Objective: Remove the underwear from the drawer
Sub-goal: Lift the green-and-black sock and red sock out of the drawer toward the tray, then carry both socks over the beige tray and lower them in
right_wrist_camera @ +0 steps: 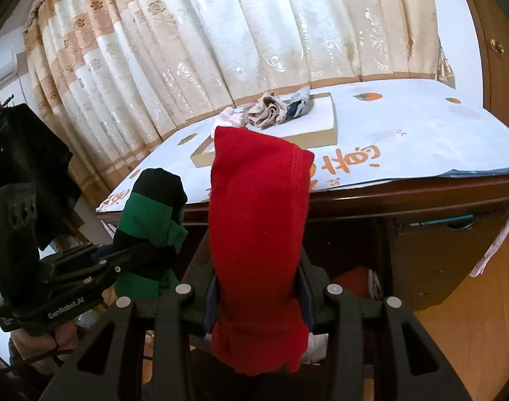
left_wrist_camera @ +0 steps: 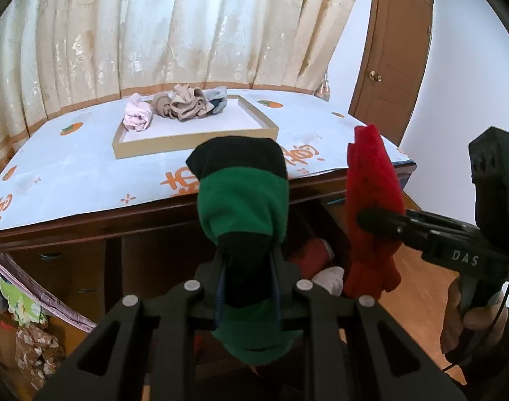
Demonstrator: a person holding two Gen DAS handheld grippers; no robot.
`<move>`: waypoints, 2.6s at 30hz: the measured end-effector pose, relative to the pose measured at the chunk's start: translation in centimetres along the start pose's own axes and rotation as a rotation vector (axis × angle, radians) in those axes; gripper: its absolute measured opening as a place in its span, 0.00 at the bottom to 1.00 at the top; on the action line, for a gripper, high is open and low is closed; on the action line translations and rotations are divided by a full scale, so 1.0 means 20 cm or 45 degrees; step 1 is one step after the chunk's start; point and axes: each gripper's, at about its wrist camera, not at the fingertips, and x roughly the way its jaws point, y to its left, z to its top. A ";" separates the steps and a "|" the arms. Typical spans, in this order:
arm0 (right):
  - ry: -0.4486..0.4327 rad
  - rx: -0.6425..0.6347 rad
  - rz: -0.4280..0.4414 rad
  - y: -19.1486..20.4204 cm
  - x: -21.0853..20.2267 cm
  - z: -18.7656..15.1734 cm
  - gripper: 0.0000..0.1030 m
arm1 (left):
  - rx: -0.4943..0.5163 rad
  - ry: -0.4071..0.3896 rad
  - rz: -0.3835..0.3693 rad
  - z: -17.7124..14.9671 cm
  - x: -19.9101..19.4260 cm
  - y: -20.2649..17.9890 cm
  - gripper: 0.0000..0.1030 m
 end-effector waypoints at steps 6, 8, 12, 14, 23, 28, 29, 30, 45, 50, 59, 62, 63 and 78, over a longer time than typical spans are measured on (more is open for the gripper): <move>-0.006 0.004 -0.004 -0.01 0.00 0.03 0.41 | -0.002 -0.022 -0.004 0.04 0.00 0.02 0.19; -0.019 -0.010 -0.010 0.00 0.00 0.06 0.41 | 0.004 -0.037 0.001 0.07 0.00 0.03 0.19; -0.042 -0.027 -0.026 0.01 -0.01 0.12 0.41 | 0.018 -0.059 0.003 0.12 0.00 0.03 0.19; -0.055 -0.035 -0.034 0.01 -0.02 0.15 0.41 | 0.029 -0.072 0.000 0.15 0.00 0.03 0.19; -0.092 -0.062 -0.053 0.01 -0.01 0.26 0.41 | 0.072 -0.110 -0.003 0.27 0.03 0.02 0.19; -0.100 -0.072 -0.037 0.02 0.02 0.33 0.41 | 0.097 -0.130 -0.001 0.33 0.05 0.00 0.19; -0.107 -0.082 -0.038 0.02 0.03 0.35 0.41 | 0.098 -0.133 0.000 0.35 0.06 0.00 0.19; -0.112 -0.089 -0.037 0.02 0.03 0.37 0.41 | 0.098 -0.137 0.002 0.36 0.07 0.01 0.19; -0.141 -0.169 -0.095 -0.05 0.22 0.69 0.41 | 0.056 -0.156 0.016 0.63 0.29 0.09 0.19; -0.117 -0.177 -0.109 -0.09 0.34 0.81 0.41 | 0.056 -0.158 0.036 0.72 0.39 0.10 0.19; -0.073 -0.169 -0.160 -0.21 0.59 1.05 0.41 | 0.036 -0.169 0.021 0.92 0.57 0.11 0.19; -0.050 -0.150 -0.173 -0.25 0.69 1.13 0.41 | 0.004 -0.153 0.004 0.99 0.67 0.12 0.19; -0.045 -0.152 -0.183 -0.26 0.73 1.16 0.41 | -0.001 -0.148 0.005 1.01 0.69 0.12 0.19; 0.187 -0.098 -0.263 -0.46 1.32 1.41 0.41 | -0.077 0.042 0.034 1.13 1.15 0.17 0.19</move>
